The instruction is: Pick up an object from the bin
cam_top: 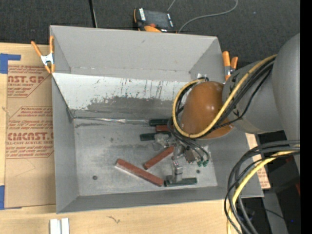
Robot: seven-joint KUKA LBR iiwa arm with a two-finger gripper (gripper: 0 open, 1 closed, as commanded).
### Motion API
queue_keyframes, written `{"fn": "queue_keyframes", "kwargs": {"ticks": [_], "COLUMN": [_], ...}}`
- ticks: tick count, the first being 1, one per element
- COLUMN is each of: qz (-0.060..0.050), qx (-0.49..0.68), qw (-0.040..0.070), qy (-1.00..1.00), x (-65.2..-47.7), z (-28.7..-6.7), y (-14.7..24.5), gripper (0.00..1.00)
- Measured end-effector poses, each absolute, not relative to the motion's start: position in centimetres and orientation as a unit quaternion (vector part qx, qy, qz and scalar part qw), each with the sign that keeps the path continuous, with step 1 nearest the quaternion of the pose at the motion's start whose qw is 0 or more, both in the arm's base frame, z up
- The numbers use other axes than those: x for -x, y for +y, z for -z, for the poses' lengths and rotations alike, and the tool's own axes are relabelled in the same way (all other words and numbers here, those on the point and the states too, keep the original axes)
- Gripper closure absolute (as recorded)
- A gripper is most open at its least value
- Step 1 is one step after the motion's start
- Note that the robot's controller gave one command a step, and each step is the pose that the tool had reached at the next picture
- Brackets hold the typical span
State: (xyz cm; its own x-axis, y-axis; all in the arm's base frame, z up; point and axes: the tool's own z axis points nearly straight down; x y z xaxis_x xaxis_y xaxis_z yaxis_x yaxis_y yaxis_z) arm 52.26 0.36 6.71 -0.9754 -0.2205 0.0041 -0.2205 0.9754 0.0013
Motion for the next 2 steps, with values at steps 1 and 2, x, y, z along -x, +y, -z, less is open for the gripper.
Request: {"fn": "queue_keyframes", "kwargs": {"ticks": [1, 2], "qz": [0.0, 0.0], "qx": [-0.111, -0.108], "qw": [-0.001, -0.004], "qy": [-0.994, -0.994], "x": [-52.5, -51.3], "z": [-7.0, -21.0], "y": [0.4, 0.9], "gripper": [1.0, 1.0]}}
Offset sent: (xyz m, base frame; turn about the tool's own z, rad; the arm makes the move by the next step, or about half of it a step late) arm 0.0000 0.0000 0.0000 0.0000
